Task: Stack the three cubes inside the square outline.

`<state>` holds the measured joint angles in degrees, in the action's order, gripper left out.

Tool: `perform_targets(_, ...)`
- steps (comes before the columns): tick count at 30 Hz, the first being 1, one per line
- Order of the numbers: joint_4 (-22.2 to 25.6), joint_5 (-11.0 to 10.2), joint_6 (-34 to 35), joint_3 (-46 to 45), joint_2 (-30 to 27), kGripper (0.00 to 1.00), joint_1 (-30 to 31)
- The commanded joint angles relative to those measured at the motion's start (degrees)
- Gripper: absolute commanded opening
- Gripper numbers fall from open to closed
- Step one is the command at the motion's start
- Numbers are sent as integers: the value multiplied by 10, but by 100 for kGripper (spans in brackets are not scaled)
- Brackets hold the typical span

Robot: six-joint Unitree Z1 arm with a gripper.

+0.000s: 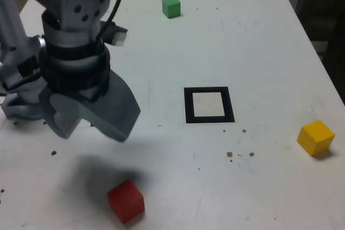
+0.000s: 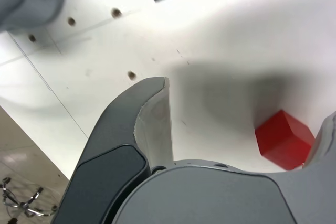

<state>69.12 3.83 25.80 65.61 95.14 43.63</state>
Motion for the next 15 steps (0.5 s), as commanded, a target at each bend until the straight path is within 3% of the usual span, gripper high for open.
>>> perform_targets(1, 2, 2, 5, 10, 11, 100, 9)
perform_targets(15, 14, 9, 28, 105, 95, 100, 69)
